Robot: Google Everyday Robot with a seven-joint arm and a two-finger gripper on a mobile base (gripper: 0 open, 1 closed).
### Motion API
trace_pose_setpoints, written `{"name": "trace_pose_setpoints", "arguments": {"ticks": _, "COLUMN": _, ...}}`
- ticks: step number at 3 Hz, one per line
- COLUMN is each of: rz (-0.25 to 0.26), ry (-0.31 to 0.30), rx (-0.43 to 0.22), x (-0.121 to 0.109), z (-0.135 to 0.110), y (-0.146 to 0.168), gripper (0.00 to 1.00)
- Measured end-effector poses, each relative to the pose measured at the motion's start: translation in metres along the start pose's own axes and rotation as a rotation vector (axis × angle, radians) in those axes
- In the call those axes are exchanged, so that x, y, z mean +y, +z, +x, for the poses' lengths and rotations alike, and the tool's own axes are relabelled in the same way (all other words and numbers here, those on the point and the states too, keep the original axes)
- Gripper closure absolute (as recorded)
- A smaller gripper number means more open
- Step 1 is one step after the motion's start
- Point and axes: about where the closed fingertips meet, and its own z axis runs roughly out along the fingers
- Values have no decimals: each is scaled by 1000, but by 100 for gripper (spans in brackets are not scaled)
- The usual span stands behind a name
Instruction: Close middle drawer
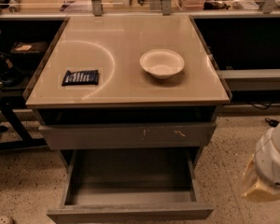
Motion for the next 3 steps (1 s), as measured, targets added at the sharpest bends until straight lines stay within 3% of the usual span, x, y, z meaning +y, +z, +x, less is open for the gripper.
{"name": "trace_pose_setpoints", "arguments": {"ticks": 2, "rz": -205, "ry": 64, "rx": -17, "x": 53, "z": -7, "y": 146, "gripper": 100}}
{"name": "trace_pose_setpoints", "arguments": {"ticks": 3, "rz": -274, "ry": 95, "rx": -16, "x": 67, "z": -7, "y": 194, "gripper": 100}}
